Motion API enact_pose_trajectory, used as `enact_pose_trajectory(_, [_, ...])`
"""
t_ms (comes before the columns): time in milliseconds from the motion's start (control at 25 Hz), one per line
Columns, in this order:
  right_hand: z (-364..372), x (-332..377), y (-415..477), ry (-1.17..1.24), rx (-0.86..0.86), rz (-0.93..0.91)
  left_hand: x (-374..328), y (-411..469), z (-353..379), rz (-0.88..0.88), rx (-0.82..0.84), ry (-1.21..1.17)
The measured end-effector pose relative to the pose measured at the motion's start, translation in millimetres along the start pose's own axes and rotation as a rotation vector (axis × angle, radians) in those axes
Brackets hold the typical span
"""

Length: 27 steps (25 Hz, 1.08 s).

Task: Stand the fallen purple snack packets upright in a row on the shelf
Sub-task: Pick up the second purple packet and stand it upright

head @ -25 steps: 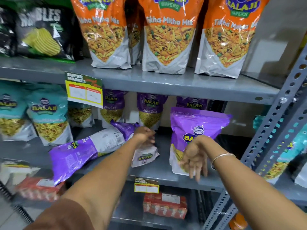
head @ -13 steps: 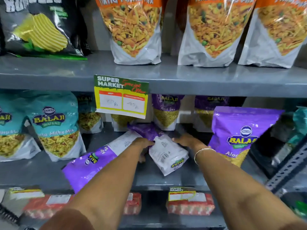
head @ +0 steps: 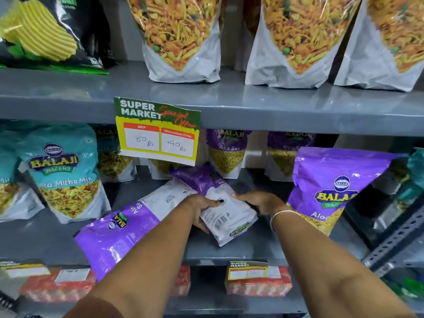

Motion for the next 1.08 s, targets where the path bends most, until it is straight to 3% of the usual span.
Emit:
enact_pose_trajectory(120, [3.4,30.2,-36.6,0.031,0.041,-0.049,-3.2,-16.0,-4.5,0.053,-0.085,0.049])
enact_pose_trajectory(240, [3.7,47.9,-60.2,0.070,0.031,-0.158,-21.7,-27.1,-6.8,0.305,-0.208,0.152])
enact_pose_trajectory(320, [4.2,51.4,-68.9,0.119,0.000,-0.231,-36.3,-30.3,-6.1,0.502,-0.388,0.316])
enact_pose_trajectory(400, [6.0,53.0,-75.7,0.109,-0.081,-0.321,-41.7,-34.7,-2.7,0.584,-0.610,0.513])
enact_pose_trajectory(440, [6.2,54.8,-79.0,0.121,-0.133,-0.347,-43.5,-33.8,-1.8,0.604,-0.644,0.541])
enact_pose_trajectory(560, [0.7,52.1,-76.1,0.147,-0.256,-0.377,-46.6,-29.0,-5.5,0.621,-0.635,0.528])
enact_pose_trajectory(640, [-4.2,44.3,-70.1,0.032,-0.317,-0.323,-43.9,-27.4,-6.4,0.623,-0.601,0.516])
enact_pose_trajectory(800, [-8.5,34.8,-57.5,0.027,-0.395,-0.209,-34.4,-34.4,-2.0,0.466,-0.254,0.487])
enact_pose_trajectory(880, [-3.4,37.4,-52.7,0.066,-0.342,-0.242,-33.0,-36.9,-11.6,0.365,-0.202,0.491])
enact_pose_trajectory(960, [5.2,36.1,-51.9,0.003,-0.192,-0.250,-41.3,-33.9,-25.1,0.425,-0.315,0.420])
enact_pose_trajectory(1080, [19.5,28.6,-51.1,-0.045,-0.064,-0.239,-55.7,-43.8,-28.4,0.676,-0.621,0.430])
Point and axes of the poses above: each hand's wrist, its own y-axis towards the middle knuckle, its own z-axis out of the palm, x = y × z, the point moved 6 cm from there along y, towards the middle knuckle, and after that the axes turned 14 degrees about -z, right-handed, at the moved point
